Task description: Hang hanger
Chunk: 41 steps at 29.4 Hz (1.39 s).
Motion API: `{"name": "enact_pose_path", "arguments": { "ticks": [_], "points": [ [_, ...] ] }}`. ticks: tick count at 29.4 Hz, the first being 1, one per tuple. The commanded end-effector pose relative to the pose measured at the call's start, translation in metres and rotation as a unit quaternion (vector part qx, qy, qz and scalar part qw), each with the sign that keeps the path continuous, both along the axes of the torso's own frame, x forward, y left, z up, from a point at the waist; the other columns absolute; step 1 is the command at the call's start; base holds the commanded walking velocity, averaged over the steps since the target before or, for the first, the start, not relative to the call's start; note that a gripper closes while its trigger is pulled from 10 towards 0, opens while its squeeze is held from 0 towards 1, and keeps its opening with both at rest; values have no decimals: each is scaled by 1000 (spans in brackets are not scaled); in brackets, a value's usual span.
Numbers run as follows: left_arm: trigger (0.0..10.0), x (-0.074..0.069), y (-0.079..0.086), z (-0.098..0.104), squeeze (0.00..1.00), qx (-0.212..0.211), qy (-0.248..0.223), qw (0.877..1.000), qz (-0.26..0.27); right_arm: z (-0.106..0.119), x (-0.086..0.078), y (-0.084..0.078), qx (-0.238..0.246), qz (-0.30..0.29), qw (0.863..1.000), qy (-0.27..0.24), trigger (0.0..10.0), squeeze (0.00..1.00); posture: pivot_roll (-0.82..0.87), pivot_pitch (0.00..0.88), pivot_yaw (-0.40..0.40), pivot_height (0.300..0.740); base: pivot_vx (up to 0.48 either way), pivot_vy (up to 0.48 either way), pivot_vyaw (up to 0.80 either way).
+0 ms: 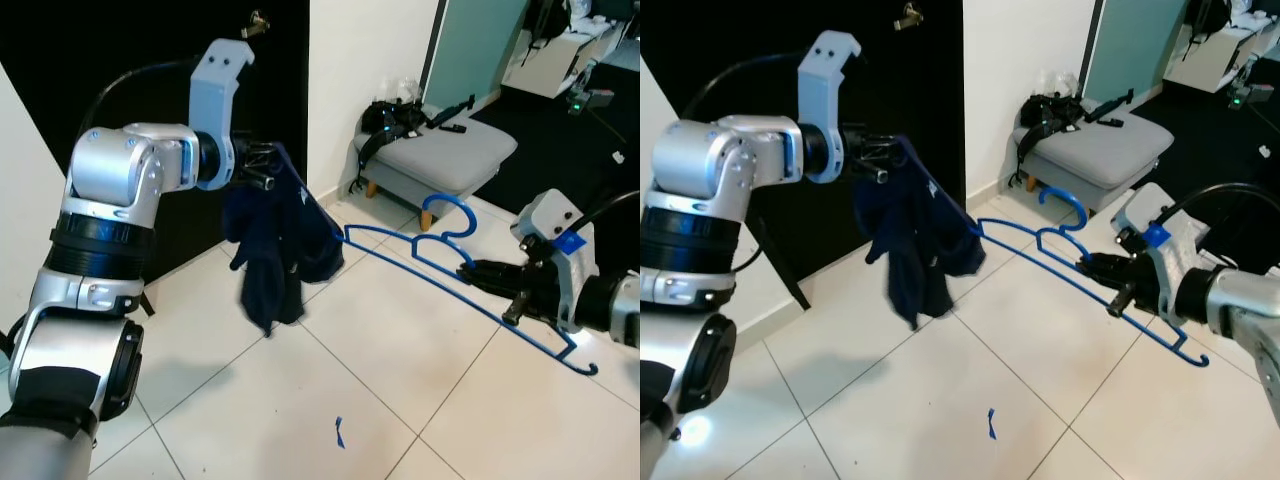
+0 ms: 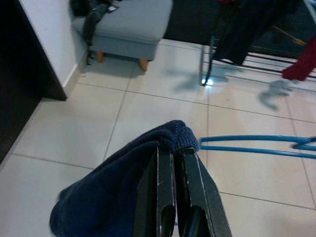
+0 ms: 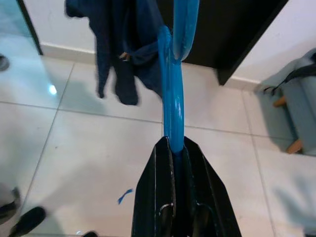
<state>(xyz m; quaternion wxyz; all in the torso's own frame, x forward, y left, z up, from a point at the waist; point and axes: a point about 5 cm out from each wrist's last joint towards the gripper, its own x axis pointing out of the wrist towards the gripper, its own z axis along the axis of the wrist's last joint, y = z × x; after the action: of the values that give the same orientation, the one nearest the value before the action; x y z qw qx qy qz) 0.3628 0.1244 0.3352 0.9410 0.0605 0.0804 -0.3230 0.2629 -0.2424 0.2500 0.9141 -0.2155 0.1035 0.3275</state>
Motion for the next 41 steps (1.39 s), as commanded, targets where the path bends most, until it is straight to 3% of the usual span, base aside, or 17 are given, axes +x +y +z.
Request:
{"name": "enact_pose_path", "arguments": {
  "ticks": [1, 10, 19, 32, 35, 37, 39, 40, 41],
  "points": [
    [10000, -5, -9, 4, 0, -2, -4, 1000, -27, 3, 3, 1, 3, -1, 1000, -16, 10000, 0, 39, 68, -1, 740, 0, 0, 0],
    [10000, -4, -27, 7, 0, -48, 17, 997, -51, 2, 8, 17, 27, 22, 999, -28, 10000, 0, 49, 73, 9, 740, 0, 0, 0],
    [10000, 0, -35, 2, 0, -74, 39, 996, -38, 5, 4, 17, 33, 30, 999, -29, 10000, 0, 42, 78, 12, 740, 0, 0, 0],
    [10000, 11, -18, -7, 0, -77, 67, 994, 31, 23, 0, -16, 66, -21, 995, -65, 10000, 0, 40, 84, 16, 740, 0, 0, 0],
    [10000, 12, -15, -7, 0, -84, 72, 993, 43, 25, -17, -23, 83, 15, 995, -51, 10000, 0, 43, 87, 12, 740, 0, 0, 0],
    [10000, 12, -15, -7, 0, -84, 72, 993, 43, 25, -17, -23, 83, 15, 995, -51, 10000, 0, 43, 87, 12, 740, 0, 0, 0],
    [10000, 11, -17, -7, 0, -89, 73, 992, 42, 19, -35, -12, 86, 83, 993, -6, 10000, 0, 37, 82, 4, 740, 0, 0, 0],
    [10000, 11, -17, -7, 0, -89, 73, 992, 42, 19, -35, -12, 86, 83, 993, -6, 10000, 0, 37, 82, 4, 740, 0, 0, 0],
    [10000, 11, -19, -6, 0, -90, 73, 992, 40, 14, -40, -2, 90, 121, 989, 17, 10000, 0, 40, 77, 3, 740, 0, 0, 0]
  ]
}}
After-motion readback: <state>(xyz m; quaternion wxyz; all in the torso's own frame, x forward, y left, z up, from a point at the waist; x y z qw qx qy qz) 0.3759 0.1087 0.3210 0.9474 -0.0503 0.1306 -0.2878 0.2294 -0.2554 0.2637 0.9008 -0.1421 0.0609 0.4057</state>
